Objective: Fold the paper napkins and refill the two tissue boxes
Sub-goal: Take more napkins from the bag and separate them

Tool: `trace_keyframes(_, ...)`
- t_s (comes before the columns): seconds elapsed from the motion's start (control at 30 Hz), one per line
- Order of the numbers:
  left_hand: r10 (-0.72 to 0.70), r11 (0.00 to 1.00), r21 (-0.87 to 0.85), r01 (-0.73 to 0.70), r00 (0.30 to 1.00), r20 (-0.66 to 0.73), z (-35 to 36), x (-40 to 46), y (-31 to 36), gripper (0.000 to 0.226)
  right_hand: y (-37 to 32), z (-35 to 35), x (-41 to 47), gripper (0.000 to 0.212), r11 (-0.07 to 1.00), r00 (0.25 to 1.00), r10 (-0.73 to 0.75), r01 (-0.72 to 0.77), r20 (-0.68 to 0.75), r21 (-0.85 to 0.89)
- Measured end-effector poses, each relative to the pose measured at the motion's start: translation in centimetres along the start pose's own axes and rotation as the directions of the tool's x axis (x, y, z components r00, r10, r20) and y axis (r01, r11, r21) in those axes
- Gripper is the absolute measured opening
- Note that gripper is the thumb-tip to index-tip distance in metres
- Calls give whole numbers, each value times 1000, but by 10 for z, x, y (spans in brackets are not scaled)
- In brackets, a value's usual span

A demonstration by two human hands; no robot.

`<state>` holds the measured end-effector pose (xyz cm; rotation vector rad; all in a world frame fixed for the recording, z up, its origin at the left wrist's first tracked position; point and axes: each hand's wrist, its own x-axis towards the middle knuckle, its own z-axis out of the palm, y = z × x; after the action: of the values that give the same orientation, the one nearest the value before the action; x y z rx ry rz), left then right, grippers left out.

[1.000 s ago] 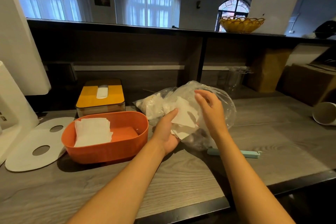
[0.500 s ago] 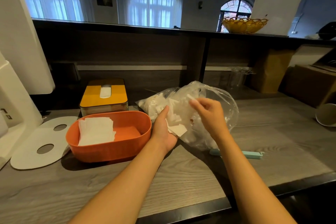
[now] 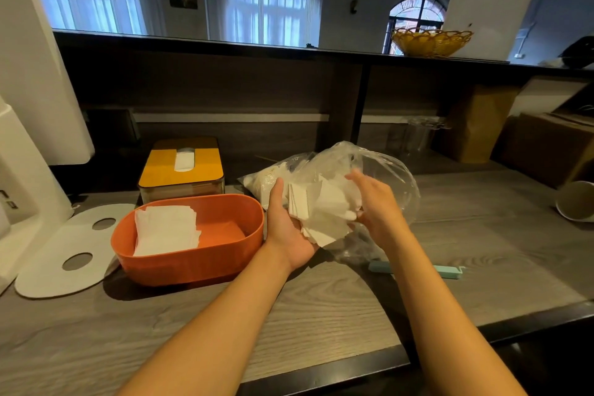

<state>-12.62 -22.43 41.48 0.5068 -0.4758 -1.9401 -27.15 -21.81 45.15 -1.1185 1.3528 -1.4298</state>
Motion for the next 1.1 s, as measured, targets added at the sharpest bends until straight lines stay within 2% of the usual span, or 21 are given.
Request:
trace_keyframes(0.07, -15, 1000, 2, 15, 999, 28, 1, -1, -1, 73, 0, 0, 1, 37, 998, 998, 70, -70, 2, -8)
trace_keyframes(0.2, -7, 1000, 9, 7, 999, 36, 2, -2, 0, 70, 2, -5, 2, 51, 998, 992, 52, -57, 118, 42)
trace_keyframes(0.27, -5, 1000, 0, 5, 999, 31, 3, -4, 1, 64, 2, -8, 2, 54, 995, 993, 36, -46, 112, 93)
trace_keyframes(0.33, -1, 1000, -22, 2, 1000, 24, 2, -4, 1, 60, 0, -11, 2, 50, 989, 998, 7, -17, 69, 147)
trace_keyframes(0.5, 26, 997, -69, -27, 1000, -5, -5, 3, -1, 66, -5, -22, 4, 27, 926, 998, -31, 51, -57, 375)
trace_keyframes(0.57, 20, 999, -35, -20, 1000, -12, -4, 2, 0, 63, -7, -22, 3, 24, 918, 997, -48, 65, -54, 390)
trace_keyframes(0.7, -2, 997, 75, 1, 1000, 16, 4, -6, -3, 46, -4, -14, -3, 20, 974, 982, -187, 185, 4, 129)
trace_keyframes(0.83, -52, 995, 85, 49, 998, 37, 6, -8, -5, 38, 0, -8, -2, 20, 957, 962, -272, 273, 28, -102)
trace_keyframes(0.97, -46, 995, 84, 44, 999, 21, 3, -6, -7, 36, 4, -4, 2, 20, 936, 958, -281, 288, 65, -200)
trace_keyframes(1.1, -40, 998, 54, 38, 999, 37, 3, -7, -7, 38, 9, -7, 9, 45, 803, 926, -345, 374, 150, -464)
